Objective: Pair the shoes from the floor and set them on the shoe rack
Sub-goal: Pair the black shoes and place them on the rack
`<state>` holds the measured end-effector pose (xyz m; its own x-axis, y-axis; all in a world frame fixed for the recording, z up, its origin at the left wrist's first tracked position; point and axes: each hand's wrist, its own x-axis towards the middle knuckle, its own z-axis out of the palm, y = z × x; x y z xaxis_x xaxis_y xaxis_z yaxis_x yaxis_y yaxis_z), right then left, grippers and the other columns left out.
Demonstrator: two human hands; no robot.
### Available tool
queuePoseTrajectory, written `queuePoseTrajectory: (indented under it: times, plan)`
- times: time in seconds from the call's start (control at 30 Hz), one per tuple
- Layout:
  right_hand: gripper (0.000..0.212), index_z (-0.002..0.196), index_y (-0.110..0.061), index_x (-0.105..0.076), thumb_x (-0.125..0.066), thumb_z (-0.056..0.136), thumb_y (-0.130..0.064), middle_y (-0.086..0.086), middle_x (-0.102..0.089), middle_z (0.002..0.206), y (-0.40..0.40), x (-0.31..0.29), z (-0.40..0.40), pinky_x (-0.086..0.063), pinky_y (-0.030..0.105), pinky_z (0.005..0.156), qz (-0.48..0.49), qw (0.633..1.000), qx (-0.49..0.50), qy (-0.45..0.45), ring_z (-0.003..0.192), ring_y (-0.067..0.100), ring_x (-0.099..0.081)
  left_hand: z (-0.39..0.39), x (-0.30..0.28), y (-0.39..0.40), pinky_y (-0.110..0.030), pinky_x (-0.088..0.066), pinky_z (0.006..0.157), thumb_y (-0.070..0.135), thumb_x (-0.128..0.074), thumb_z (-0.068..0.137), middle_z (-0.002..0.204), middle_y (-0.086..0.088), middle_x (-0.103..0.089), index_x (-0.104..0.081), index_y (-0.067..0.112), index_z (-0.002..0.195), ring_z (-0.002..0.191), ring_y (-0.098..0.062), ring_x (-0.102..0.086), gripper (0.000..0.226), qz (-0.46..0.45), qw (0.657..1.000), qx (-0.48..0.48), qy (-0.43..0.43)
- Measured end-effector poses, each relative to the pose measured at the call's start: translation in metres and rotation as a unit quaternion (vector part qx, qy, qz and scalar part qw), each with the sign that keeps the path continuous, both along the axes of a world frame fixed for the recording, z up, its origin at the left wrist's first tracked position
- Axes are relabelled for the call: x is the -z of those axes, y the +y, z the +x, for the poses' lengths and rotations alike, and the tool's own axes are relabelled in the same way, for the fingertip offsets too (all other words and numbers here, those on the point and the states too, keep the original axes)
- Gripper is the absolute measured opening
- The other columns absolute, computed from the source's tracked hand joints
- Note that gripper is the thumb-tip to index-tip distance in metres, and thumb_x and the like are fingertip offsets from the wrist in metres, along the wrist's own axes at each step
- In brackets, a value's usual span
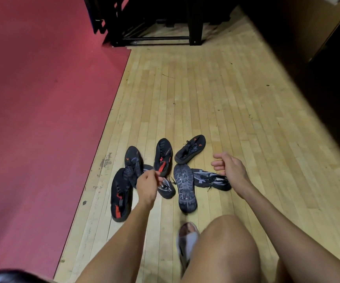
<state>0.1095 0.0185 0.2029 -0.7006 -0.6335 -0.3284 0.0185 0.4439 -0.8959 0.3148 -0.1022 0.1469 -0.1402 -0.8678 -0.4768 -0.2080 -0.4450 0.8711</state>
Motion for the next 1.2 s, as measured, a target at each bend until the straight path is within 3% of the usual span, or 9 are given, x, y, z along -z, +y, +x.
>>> queuePoseTrajectory:
  times: [0.27, 0.43, 0.53, 0.7, 0.8, 0.9, 1.0, 1.07, 1.2]
  plan:
    - [0.029, 0.093, -0.03, -0.068, -0.04, 0.098, -0.038, -0.001, -0.074, 0.093, -0.016, 0.059, -0.013, -0.051, 0.037, 0.084, 0.067, 0.997, -0.026, -0.029, 0.086, 0.017, -0.066, -0.018, 0.043, -0.007, -0.027, -0.047, 0.063, 0.01, -0.039, 0.095, 0.068, -0.006, -0.064, -0.066, 0.005, 0.081, 0.064, -0.016, -0.055, 0.03, 0.023, 0.999, 0.013, -0.042]
    - [0.03, 0.09, -0.024, -0.069, -0.044, 0.096, -0.04, -0.007, -0.068, 0.076, -0.026, 0.116, -0.025, -0.042, 0.036, 0.074, 0.113, 0.991, -0.033, -0.067, 0.072, 0.014, -0.057, -0.033, 0.097, -0.01, -0.045, -0.053, 0.076, 0.025, -0.045, 0.082, 0.068, -0.004, -0.067, -0.066, 0.013, 0.07, 0.069, -0.021, -0.058, 0.027, 0.045, 0.994, 0.047, -0.087]
    - [0.033, 0.094, -0.02, -0.065, -0.041, 0.098, -0.043, -0.003, -0.068, 0.089, -0.029, 0.149, -0.027, -0.046, 0.041, 0.082, 0.157, 0.983, -0.053, -0.073, 0.082, 0.017, -0.059, -0.042, 0.129, -0.011, -0.046, -0.053, 0.076, 0.026, -0.049, 0.086, 0.074, -0.006, -0.067, -0.062, 0.014, 0.073, 0.072, -0.023, -0.059, 0.022, 0.074, 0.989, 0.064, -0.112]
    - [0.04, 0.105, -0.019, -0.059, -0.032, 0.101, -0.048, -0.001, -0.064, 0.105, -0.033, 0.2, -0.025, -0.046, 0.047, 0.099, 0.207, 0.97, -0.102, -0.081, 0.103, 0.022, -0.06, -0.059, 0.178, -0.009, -0.028, -0.036, 0.059, 0.019, -0.048, 0.093, 0.075, -0.004, -0.057, -0.052, 0.016, 0.073, 0.069, -0.02, -0.048, 0.02, 0.156, 0.981, 0.039, -0.111]
    - [0.05, 0.121, -0.028, -0.058, -0.028, 0.096, -0.058, 0.003, -0.061, 0.126, -0.038, 0.227, -0.025, -0.042, 0.049, 0.106, 0.222, 0.963, -0.101, -0.114, 0.117, 0.024, -0.057, -0.065, 0.203, -0.004, -0.027, -0.04, 0.063, 0.018, -0.049, 0.094, 0.081, -0.007, -0.059, -0.051, 0.017, 0.074, 0.072, -0.021, -0.051, 0.02, 0.168, 0.972, 0.041, -0.158]
    - [0.068, 0.136, -0.028, -0.052, -0.024, 0.087, -0.067, 0.005, -0.057, 0.136, -0.041, 0.254, -0.024, -0.041, 0.051, 0.108, 0.24, 0.957, -0.074, -0.148, 0.122, 0.025, -0.054, -0.075, 0.221, 0.004, -0.021, -0.047, 0.064, 0.021, -0.057, 0.091, 0.082, -0.004, -0.061, -0.057, 0.011, 0.092, 0.079, -0.022, -0.058, 0.01, 0.167, 0.966, 0.063, -0.188]
    - [0.071, 0.137, -0.03, -0.05, -0.021, 0.085, -0.069, 0.005, -0.055, 0.141, -0.041, 0.262, -0.023, -0.039, 0.051, 0.109, 0.254, 0.952, -0.059, -0.162, 0.125, 0.026, -0.052, -0.089, 0.247, 0.014, -0.039, -0.051, 0.095, 0.038, -0.064, 0.071, 0.112, -0.012, -0.068, -0.045, 0.004, 0.133, 0.102, -0.028, -0.065, 0.073, 0.177, 0.959, 0.091, -0.203]
    - [0.056, 0.133, -0.026, -0.053, -0.022, 0.097, -0.056, 0.008, -0.053, 0.142, -0.042, 0.257, -0.024, -0.035, 0.043, 0.111, 0.242, 0.956, -0.055, -0.156, 0.127, 0.028, -0.05, -0.1, 0.259, 0.023, -0.043, -0.046, 0.102, 0.034, -0.069, 0.074, 0.126, -0.016, -0.062, -0.035, 0.004, 0.138, 0.111, -0.032, -0.061, 0.078, 0.172, 0.954, 0.075, -0.233]
    - [0.047, 0.132, -0.016, -0.055, -0.024, 0.104, -0.039, 0.013, -0.054, 0.141, -0.046, 0.256, -0.027, -0.033, 0.035, 0.096, 0.233, 0.961, -0.062, -0.134, 0.128, 0.03, -0.048, -0.127, 0.26, 0.04, -0.045, -0.042, 0.104, 0.04, -0.078, 0.074, 0.14, -0.014, -0.051, -0.028, 0.009, 0.144, 0.125, -0.035, -0.052, 0.092, 0.153, 0.935, 0.067, -0.312]
